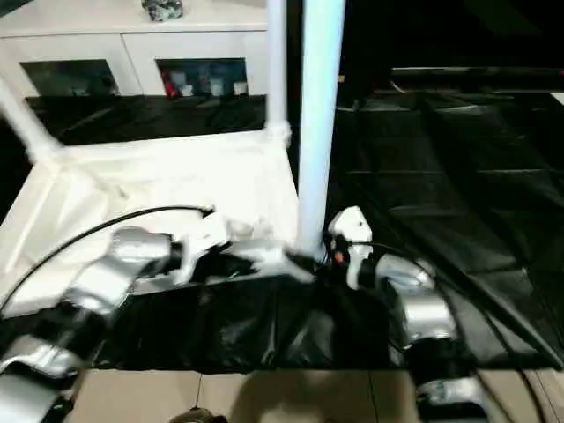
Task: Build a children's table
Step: Rotate leg to tighten
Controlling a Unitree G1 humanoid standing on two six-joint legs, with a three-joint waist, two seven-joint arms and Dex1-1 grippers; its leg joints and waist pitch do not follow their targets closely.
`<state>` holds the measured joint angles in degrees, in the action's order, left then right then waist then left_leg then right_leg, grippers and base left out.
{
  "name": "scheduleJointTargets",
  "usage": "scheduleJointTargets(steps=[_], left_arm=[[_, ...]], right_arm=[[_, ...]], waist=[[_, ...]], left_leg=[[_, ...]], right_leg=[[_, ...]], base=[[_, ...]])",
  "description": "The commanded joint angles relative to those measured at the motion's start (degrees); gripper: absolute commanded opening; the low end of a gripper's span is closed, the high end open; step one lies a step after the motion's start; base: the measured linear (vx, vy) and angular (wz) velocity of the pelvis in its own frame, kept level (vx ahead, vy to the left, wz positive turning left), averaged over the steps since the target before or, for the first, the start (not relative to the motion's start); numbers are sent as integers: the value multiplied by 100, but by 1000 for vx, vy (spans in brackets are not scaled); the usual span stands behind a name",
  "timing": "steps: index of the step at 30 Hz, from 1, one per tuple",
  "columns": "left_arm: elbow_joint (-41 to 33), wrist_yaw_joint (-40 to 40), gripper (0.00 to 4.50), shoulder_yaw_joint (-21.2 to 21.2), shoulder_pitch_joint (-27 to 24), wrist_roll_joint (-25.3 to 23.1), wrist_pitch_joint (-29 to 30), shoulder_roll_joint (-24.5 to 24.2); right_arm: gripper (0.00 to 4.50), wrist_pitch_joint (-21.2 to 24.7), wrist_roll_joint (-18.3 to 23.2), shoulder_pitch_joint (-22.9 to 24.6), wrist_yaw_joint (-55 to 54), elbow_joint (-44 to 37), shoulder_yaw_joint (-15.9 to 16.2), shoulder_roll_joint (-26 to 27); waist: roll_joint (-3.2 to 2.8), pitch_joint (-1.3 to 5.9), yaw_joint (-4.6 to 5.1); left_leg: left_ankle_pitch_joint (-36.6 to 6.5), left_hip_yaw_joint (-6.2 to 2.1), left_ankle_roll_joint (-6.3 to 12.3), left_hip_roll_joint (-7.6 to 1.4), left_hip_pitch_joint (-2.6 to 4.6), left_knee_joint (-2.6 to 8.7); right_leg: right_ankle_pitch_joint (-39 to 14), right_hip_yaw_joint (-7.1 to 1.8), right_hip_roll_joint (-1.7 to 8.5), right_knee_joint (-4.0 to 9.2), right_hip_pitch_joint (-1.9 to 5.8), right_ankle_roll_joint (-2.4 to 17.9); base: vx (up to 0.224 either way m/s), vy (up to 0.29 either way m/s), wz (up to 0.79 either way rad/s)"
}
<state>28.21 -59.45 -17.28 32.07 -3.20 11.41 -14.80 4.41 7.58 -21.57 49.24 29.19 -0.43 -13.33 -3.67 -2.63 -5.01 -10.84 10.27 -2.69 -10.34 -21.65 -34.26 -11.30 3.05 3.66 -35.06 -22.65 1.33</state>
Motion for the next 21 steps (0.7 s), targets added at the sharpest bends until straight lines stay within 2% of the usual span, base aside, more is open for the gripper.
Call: scheduleJointTargets(steps=[1,2,3,4,5,7,8,9,10,11,12,14,16,17,18,20,21], left_arm=[[105,699,0,-63,141,-54,204,434],[119,804,0,-57,158,-68,241,509],[128,943,0,-50,172,-93,280,597],[127,1080,0,-40,181,-115,329,692],[97,1139,0,-55,176,-128,369,759],[-3,1175,0,-71,139,-131,445,843],[-54,1135,0,-84,124,-126,466,851],[-72,1120,0,-91,121,-130,476,850],[-111,1069,0,-114,110,-147,478,822],[-119,995,0,-127,104,-155,413,763],[-124,952,0,-131,99,-160,369,725],[-146,817,0,-140,84,-164,275,625],[-216,580,0,-149,49,-124,160,485],[-322,317,0,-149,-2,-55,29,343],[-330,294,0,-149,-6,-48,22,331],[-416,13,0,-171,-49,5,-58,170],[-419,-45,0,-183,-56,-3,-85,119]], right_arm=[[270,274,26,197,-477,-109,257,592],[269,332,37,217,-681,-130,221,718],[269,301,22,239,-877,-133,235,897],[269,279,-46,254,-1133,-127,261,1086],[269,296,-116,250,-1370,-104,284,1246],[269,283,-242,235,-1746,-97,341,1515],[269,253,-290,215,-1838,-126,391,1612],[269,245,-300,208,-1879,-148,409,1649],[301,203,-260,182,-1948,-190,400,1725],[333,196,-230,162,-1959,-216,369,1728],[333,199,-215,157,-1962,-236,345,1721],[345,222,-199,178,-1830,-309,347,1622],[376,155,-294,200,-1658,-360,422,1384],[383,135,-314,233,-1385,-428,453,1107],[383,134,-312,234,-1354,-432,454,1083],[383,117,-265,238,-935,-473,456,775],[383,113,-236,231,-788,-472,458,681]], waist=[[146,230,36],[95,197,25],[137,192,39],[121,189,44],[119,192,47],[125,195,60],[102,195,66],[114,196,79],[114,195,88],[69,206,91],[81,205,105],[66,244,111],[70,269,116],[32,265,123],[52,281,130],[34,310,152],[32,317,145]], left_leg=[[-1536,-112,184,-297,121,483],[-1722,-141,122,-294,146,515],[-1848,-141,99,-289,164,522],[-1977,-166,38,-278,189,534],[-1997,-175,-6,-284,207,550],[-1955,-183,-29,-281,184,577],[-1984,-196,-33,-270,176,591],[-1986,-194,-29,-264,168,597],[-2024,-198,-20,-263,170,603],[-2061,-200,-12,-267,189,605],[-2052,-203,-1,-270,174,612],[-1804,-191,65,-279,148,620],[-1531,-182,120,-287,114,609],[-1425,-173,170,-284,100,591],[-1329,-168,215,-274,80,572],[-888,-149,429,-268,45,507],[-810,-142,482,-269,56,490]], right_leg=[[-1993,-263,483,570,197,1051],[-2446,-263,506,605,176,916],[-2696,-257,508,637,163,844],[-3042,-260,530,666,159,718],[-3138,-270,535,694,136,634],[-3051,-280,528,697,141,578],[-3071,-274,531,691,152,548],[-3070,-271,531,698,154,530],[-3062,-272,532,702,151,515],[-2972,-277,535,702,138,544],[-2891,-273,531,698,152,563],[-2302,-269,522,658,191,695],[-1721,-262,512,597,228,853],[-1408,-257,511,568,233,959],[-1214,-243,503,548,267,998],[-337,-227,502,458,303,1240],[-174,-224,505,446,302,1300]], base=[[0,0,0],[0,0,0],[0,0,0],[0,0,0],[0,0,0],[0,0,0],[0,0,0],[0,0,0],[0,0,0],[0,0,0],[0,0,0],[0,0,0],[0,0,0],[0,0,0],[0,0,0],[0,0,0],[0,0,0]])
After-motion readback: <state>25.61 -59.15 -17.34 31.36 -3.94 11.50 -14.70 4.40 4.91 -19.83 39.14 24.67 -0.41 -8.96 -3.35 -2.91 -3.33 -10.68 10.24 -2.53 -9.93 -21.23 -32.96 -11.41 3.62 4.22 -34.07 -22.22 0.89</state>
